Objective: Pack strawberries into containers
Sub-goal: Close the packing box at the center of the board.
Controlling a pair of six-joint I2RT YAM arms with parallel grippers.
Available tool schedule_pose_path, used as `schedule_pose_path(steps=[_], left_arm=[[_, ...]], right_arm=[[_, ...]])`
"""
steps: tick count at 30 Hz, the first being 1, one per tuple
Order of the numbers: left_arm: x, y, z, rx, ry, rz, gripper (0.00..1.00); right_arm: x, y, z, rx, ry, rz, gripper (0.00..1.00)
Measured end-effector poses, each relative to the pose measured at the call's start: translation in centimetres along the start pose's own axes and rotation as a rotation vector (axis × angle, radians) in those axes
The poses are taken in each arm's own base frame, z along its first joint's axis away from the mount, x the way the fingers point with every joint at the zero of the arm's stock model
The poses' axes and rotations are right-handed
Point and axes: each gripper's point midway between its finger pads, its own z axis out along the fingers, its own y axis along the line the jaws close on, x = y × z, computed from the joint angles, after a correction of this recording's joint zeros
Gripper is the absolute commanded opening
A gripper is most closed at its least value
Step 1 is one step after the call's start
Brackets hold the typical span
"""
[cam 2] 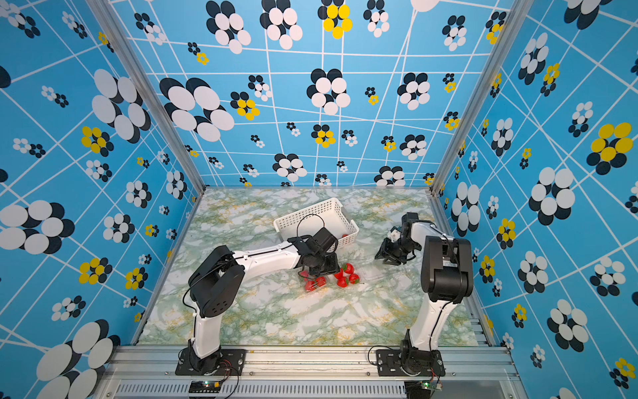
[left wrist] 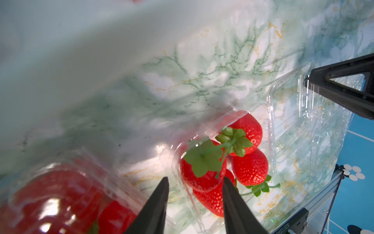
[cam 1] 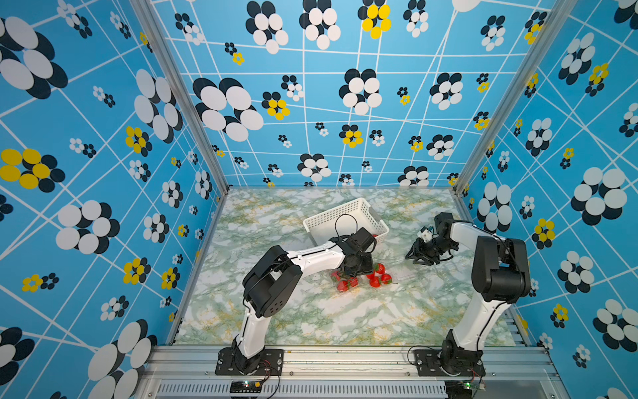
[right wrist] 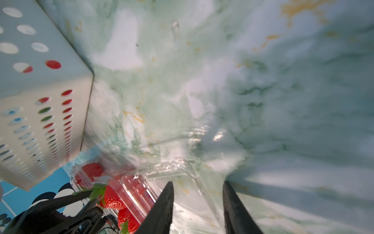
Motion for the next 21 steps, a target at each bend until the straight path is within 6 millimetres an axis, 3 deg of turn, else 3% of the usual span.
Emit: schedule_pose_path(steps=[21], left_arm=[[0.3, 0.3, -0.1, -0.018, 0.014, -0.004, 0.44]], right_arm=[[0.5, 5.4, -3.7, -0.217, -0.070, -0.054, 0.44]])
